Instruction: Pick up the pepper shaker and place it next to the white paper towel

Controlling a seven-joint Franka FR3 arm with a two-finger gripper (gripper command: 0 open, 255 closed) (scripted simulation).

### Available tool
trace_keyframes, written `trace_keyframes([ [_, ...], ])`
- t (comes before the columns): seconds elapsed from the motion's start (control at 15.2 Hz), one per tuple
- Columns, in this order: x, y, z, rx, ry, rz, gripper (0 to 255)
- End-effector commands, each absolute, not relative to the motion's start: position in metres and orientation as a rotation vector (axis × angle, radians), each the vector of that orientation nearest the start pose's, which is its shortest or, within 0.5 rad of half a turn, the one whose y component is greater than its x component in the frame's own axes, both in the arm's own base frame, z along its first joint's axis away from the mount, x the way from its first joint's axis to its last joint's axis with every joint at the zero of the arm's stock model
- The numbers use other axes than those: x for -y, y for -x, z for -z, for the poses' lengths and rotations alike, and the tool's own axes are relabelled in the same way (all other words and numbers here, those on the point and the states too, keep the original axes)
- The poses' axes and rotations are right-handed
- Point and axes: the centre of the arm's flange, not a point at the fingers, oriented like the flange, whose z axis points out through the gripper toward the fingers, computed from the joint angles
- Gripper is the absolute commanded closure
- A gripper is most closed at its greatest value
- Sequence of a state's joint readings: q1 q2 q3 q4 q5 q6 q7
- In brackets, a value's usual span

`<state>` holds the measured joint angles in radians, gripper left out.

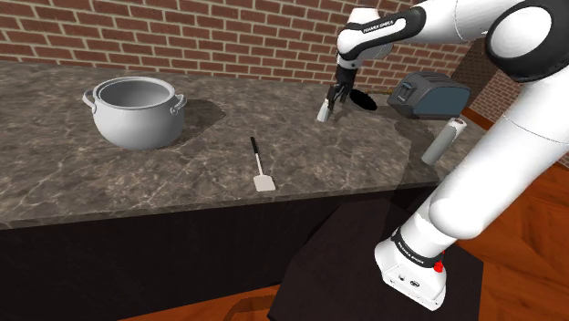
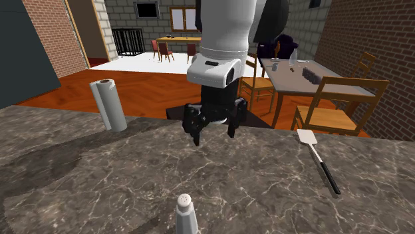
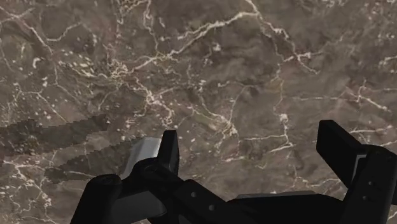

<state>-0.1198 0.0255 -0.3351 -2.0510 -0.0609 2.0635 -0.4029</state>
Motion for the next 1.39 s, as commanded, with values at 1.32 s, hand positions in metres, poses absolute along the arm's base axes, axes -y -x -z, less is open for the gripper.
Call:
trace_keyframes([
  [1.32, 0.346, -0.584, -0.349, 0.036, 3.242, 0.03, 0],
])
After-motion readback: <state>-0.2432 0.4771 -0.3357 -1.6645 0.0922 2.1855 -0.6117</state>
